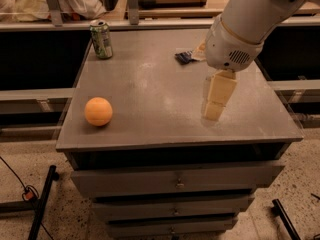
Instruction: Pick orange
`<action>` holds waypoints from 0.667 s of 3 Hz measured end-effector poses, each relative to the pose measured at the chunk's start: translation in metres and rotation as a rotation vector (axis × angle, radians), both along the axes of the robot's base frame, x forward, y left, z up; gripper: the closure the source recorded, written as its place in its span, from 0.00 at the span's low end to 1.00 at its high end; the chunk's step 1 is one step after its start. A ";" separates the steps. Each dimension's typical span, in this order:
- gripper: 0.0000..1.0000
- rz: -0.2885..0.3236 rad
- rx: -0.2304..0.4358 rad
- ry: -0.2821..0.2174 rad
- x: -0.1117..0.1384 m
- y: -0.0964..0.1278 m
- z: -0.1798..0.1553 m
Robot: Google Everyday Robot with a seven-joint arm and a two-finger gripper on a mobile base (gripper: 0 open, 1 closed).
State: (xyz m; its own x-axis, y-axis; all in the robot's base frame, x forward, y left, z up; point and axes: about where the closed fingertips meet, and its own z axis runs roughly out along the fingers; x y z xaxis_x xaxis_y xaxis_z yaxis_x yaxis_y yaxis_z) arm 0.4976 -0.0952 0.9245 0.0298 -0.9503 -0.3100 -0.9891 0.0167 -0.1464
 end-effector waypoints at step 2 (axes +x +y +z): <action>0.00 0.192 0.231 0.035 0.017 0.096 -0.035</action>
Offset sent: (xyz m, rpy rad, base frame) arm 0.0218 0.1520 -0.0528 0.3759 0.0629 0.3001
